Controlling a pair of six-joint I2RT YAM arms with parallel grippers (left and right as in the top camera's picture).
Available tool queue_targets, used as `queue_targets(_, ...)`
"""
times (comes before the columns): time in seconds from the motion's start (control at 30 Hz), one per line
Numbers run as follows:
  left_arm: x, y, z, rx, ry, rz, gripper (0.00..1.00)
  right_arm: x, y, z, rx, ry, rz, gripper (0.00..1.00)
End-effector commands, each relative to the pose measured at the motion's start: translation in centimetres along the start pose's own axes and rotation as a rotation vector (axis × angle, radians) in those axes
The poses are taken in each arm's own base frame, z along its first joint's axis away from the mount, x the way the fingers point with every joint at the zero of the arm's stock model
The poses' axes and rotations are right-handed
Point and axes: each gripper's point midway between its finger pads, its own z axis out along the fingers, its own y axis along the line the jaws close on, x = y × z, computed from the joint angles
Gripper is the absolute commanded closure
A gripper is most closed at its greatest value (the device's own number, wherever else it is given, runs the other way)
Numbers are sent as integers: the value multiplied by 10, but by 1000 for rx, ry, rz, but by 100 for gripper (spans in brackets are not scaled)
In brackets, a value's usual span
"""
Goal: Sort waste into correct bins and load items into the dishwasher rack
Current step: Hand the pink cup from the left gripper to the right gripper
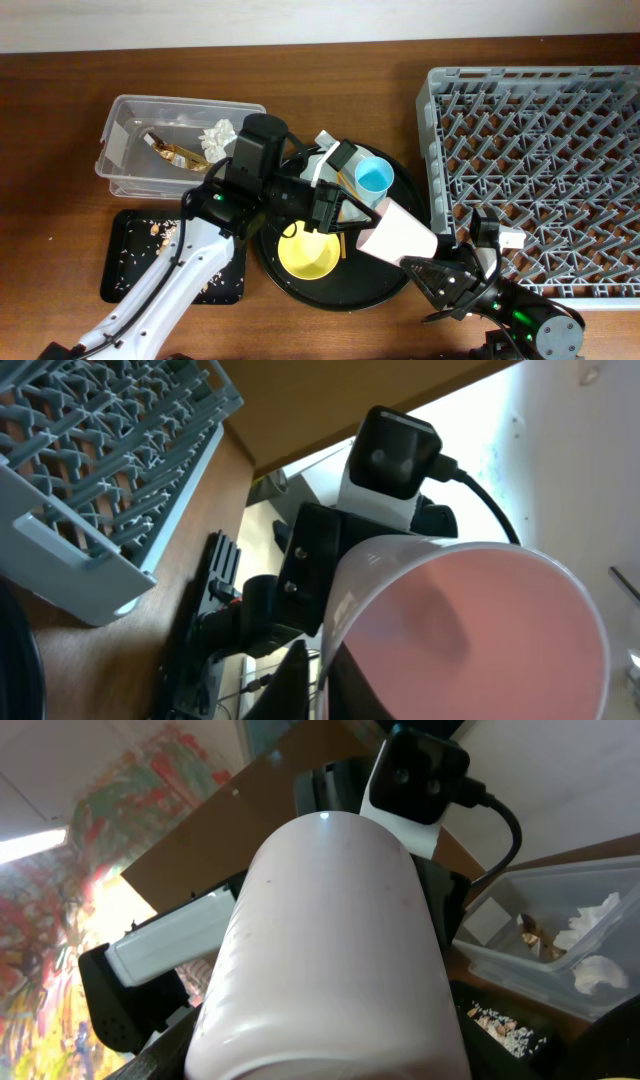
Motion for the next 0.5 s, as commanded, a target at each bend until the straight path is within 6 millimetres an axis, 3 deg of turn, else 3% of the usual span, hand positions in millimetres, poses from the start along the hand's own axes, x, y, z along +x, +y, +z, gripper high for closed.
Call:
queue_targets(0.0,-11,18,-2,-118,-68,15,86,-9,9,1,-14,-34,-54,52)
queue_targets(0.1,-24,39,-9,-240,-140,13,81,-9,9,1,-14,-34,-54,52)
queue_targets(0.23,-41,59,-35,-347,-236,2,81,-9,8,1,-7,-34,-62,53)
queue_targets(0.33,-56,76,-76,-416,-337,-26,81,-7,-13,1,66,-36,-23,53)
queue_targets(0.47,-58,88,-113,-455,-404,-92,78,-2,-36,0,143,-23,6,53)
